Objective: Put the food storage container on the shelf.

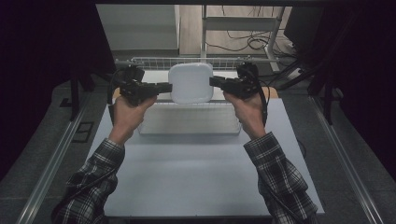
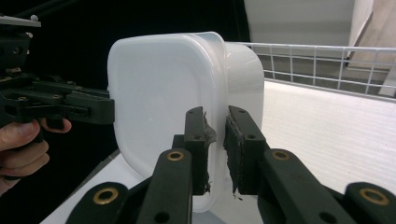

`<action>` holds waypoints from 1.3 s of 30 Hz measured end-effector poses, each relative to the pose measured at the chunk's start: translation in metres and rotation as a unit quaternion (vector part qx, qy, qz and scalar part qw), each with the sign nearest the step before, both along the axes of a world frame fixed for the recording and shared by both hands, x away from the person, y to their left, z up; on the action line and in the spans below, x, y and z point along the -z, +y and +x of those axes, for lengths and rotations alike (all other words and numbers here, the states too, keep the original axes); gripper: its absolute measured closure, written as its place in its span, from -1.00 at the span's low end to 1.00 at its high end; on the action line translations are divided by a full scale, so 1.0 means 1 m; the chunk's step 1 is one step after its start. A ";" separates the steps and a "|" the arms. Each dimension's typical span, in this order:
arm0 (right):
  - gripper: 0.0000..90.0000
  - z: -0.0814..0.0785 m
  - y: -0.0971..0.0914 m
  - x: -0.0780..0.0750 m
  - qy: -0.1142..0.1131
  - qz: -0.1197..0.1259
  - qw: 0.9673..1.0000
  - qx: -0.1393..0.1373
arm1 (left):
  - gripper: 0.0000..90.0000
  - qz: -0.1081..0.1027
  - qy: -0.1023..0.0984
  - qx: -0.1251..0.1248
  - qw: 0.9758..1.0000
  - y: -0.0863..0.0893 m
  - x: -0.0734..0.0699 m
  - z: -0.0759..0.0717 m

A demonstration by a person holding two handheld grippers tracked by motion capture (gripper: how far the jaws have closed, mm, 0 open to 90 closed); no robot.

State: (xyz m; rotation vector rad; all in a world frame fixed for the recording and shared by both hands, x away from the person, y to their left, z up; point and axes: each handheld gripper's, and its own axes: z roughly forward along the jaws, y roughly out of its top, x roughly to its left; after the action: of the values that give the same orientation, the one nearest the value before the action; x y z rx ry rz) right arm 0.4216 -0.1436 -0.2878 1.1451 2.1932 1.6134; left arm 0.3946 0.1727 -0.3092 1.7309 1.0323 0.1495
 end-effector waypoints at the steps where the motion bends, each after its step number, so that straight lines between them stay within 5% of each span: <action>1: 0.74 0.000 0.000 0.000 0.000 0.000 1.000 0.000 | 0.74 0.000 0.000 0.000 1.000 0.000 0.000 0.000; 15: 0.61 0.022 0.016 0.003 0.026 -0.012 1.000 0.009 | 0.47 -0.024 0.014 -0.010 1.000 0.008 0.004 0.018; 27: 0.40 0.034 0.025 0.005 0.040 -0.023 0.999 0.018 | 0.40 -0.004 0.023 -0.020 1.000 0.004 0.005 0.029; 34: 0.29 0.042 0.027 0.010 0.050 -0.020 0.998 0.018 | 0.39 -0.022 0.041 -0.012 0.999 0.009 0.009 0.039; 39: 0.17 0.043 0.030 0.012 0.050 -0.031 0.998 0.020 | 0.11 -0.019 0.054 -0.009 0.998 0.009 0.011 0.045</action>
State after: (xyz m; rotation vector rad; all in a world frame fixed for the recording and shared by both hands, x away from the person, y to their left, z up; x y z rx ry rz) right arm 0.4645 -0.1136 -0.2994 1.2700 2.2498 1.4920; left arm 0.4397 0.1817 -0.3199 1.7118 1.1233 0.0477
